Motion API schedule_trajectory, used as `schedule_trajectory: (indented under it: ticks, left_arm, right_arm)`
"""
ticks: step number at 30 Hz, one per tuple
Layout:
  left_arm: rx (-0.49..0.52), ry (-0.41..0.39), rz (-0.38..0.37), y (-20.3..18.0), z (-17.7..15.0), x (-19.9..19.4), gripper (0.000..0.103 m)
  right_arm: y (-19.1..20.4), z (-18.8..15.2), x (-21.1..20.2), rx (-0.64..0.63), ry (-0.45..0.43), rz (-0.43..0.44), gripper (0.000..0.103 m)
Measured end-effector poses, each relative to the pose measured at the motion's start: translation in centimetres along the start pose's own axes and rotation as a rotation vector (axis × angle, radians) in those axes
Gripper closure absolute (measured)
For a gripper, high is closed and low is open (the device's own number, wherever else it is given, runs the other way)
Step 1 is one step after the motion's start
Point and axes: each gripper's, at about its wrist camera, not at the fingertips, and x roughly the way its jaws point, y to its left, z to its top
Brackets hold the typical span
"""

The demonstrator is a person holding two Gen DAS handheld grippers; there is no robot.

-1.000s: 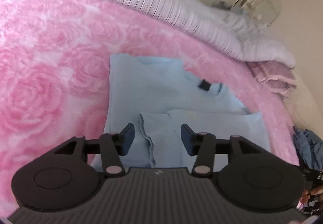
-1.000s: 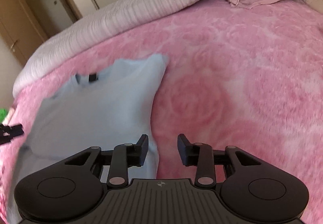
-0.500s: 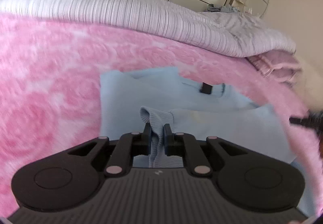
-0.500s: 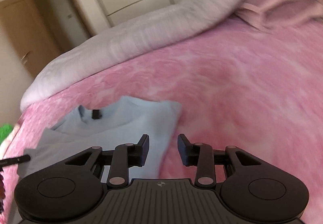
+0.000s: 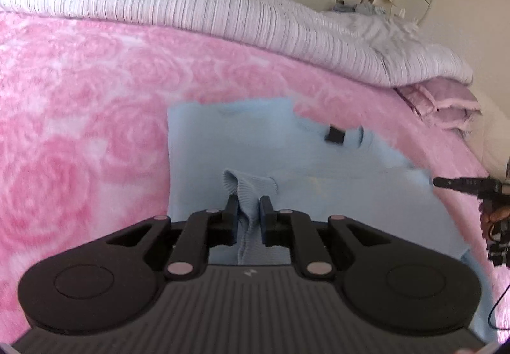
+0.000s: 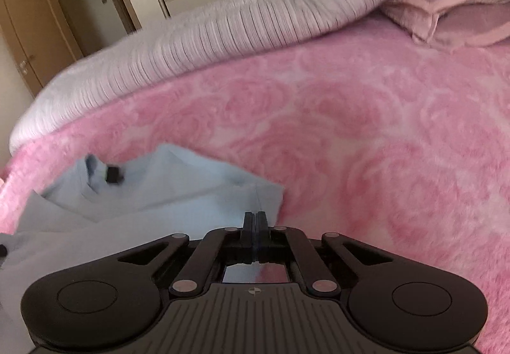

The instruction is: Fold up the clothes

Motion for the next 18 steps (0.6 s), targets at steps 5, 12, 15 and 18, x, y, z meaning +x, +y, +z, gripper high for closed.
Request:
schedule_trajectory:
  ticks: [5, 12, 15, 18]
  left_arm:
    - [0.086, 0.063, 0.075, -1.1, 0.0, 2.8, 0.090]
    - [0.097, 0.045, 0.123, -0.4, -0.6, 2.8, 0.089]
    - [0.129, -0.023, 0.205, -0.3, 0.3, 0.9, 0.089]
    - [0.102, -0.066, 0.173, 0.0, 1.1, -0.8, 0.090]
  right_arm:
    - [0.5, 0.7, 2.5, -0.031, 0.012, -0.055, 0.103]
    - [0.1, 1.7, 3.9, -0.035, 0.004, -0.088, 0.103]
    - [0.1, 2.0, 2.4, -0.034, -0.024, -0.106, 0.103]
    - [-0.1, 1.7, -0.6, -0.012, -0.055, -0.057, 0.103]
